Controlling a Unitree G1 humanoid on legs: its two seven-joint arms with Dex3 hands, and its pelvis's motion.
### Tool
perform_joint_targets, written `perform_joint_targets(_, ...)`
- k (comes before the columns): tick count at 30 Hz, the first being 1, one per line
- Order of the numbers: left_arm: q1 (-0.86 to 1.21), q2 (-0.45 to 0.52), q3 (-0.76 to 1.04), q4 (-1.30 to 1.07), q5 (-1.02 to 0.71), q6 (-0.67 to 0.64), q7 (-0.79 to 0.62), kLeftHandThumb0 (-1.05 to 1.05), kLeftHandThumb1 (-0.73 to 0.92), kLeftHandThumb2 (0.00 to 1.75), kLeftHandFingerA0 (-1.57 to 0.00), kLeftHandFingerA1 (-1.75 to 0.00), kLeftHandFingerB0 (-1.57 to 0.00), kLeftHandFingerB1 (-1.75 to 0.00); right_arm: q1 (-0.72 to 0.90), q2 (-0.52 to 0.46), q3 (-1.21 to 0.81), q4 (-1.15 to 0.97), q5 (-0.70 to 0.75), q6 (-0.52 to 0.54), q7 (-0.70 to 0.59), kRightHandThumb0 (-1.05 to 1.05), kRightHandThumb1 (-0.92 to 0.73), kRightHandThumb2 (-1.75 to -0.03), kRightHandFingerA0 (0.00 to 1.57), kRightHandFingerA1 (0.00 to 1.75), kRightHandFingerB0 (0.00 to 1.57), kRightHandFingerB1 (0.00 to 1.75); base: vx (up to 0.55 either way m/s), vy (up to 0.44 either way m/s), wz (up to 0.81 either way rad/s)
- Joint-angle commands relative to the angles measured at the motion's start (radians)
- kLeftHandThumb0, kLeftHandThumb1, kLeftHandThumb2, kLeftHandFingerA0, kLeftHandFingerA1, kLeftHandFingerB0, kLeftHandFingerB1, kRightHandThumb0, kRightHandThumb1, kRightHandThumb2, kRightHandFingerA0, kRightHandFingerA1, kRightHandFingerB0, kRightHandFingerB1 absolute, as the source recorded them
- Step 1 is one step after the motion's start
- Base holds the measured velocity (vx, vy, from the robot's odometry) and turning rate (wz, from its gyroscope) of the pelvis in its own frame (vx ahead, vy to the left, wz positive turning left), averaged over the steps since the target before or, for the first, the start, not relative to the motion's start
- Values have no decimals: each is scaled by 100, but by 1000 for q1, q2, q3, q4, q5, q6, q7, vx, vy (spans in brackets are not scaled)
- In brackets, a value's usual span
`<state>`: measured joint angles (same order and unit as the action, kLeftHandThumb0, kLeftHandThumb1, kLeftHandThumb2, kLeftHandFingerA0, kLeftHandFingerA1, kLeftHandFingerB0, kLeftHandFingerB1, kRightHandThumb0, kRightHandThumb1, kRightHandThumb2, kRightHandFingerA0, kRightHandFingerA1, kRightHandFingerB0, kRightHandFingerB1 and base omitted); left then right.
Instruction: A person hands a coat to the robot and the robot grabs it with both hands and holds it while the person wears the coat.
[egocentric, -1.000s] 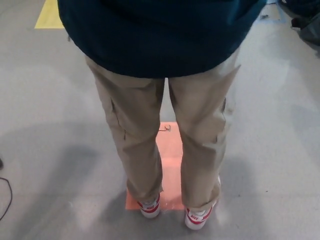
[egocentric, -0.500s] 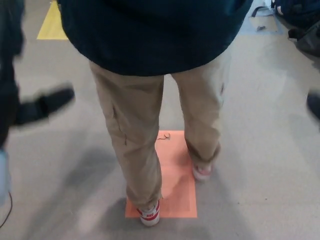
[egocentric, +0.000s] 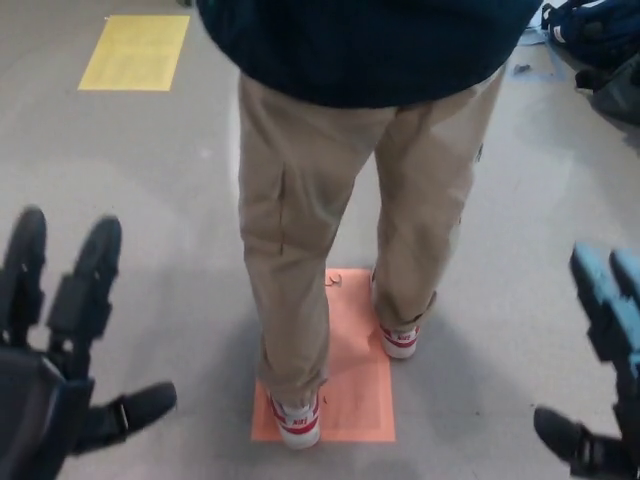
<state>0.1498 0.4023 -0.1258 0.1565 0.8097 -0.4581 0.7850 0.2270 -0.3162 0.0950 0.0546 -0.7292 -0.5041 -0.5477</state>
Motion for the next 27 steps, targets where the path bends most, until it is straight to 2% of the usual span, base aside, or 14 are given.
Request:
perform_joint_targets(1,-18,-4,-87,253,46,-14,38,-91,62,102,0,-5,0,-14,-27,8,59,208,-78,27,-88,-83,-72,-110,0,19,0,14,0,0,0)
perform_joint_targets(5,-59,-36,-144,423,56,31,39,-86,59,102,0,-12,0,-18,-82,26,102,368,-76,31,-116,-82,-68,-107,0,19,0,15,0,0,0)
perform_joint_targets(6,-83,-41,-163,484,50,40,12,-91,77,65,0,-21,0,-18,-104,31,117,416,-73,48,-99,-88,-71,-108,0,14,0,10,0,0,0)
perform_joint_targets(7,-103,-47,-173,520,53,50,8,-87,59,97,-8,-23,-3,-18,-119,35,127,436,-75,71,-78,-90,-73,-108,0,12,0,8,0,0,0)
perform_joint_targets(9,-143,-59,-200,621,52,61,2,-88,61,100,-16,-32,0,-17,-145,45,153,470,-83,150,-5,-89,-72,-108,0,12,0,9,0,0,0)
perform_joint_targets(10,-195,-62,-206,668,45,66,-20,-87,75,63,-14,-26,-2,-22,-188,54,159,499,-86,184,9,-85,-70,-107,0,15,0,12,0,0,0)
perform_joint_targets(11,-223,-63,-211,697,43,72,-32,-89,62,100,-17,-40,0,-17,-213,58,168,517,-96,214,23,-85,-67,-92,0,10,0,10,0,0,0)
perform_joint_targets(15,-385,-77,-234,841,27,67,-64,-86,60,95,-13,-42,-4,-21,-346,58,186,618,-100,272,20,-80,-68,-101,0,19,0,15,0,0,0)
perform_joint_targets(16,-433,-83,-243,892,23,58,-88,-82,74,63,-27,-30,-4,-22,-388,67,190,667,-97,282,6,-55,-68,-80,7,34,1,20,0,0,0)
perform_joint_targets(17,-499,-89,-250,941,17,57,-119,-80,72,63,-28,-30,-4,-21,-445,76,186,723,-82,289,-13,-27,-66,-111,0,48,0,48,0,0,0)
perform_joint_targets(18,-522,-91,-254,960,15,56,-125,-80,72,63,-28,-30,-4,-21,-465,78,186,744,-75,289,-21,-27,-66,-111,0,48,0,48,0,0,0)
perform_joint_targets(19,-543,-91,-265,985,22,67,-139,-78,73,63,-34,-32,-4,-21,-484,95,180,782,-58,300,-27,-36,-70,-72,15,33,10,28,0,0,0)
perform_joint_targets(20,-563,-93,-272,1007,24,75,-144,-87,64,98,-29,-47,-2,-14,-503,105,177,813,-49,310,-34,-33,-73,-72,21,34,9,29,0,0,0)
perform_joint_targets(27,-645,-110,-293,1098,-12,67,-190,-84,61,95,-29,-46,-1,-13,-592,113,223,929,-54,366,-19,-33,-77,-63,31,32,22,29,0,0,0)
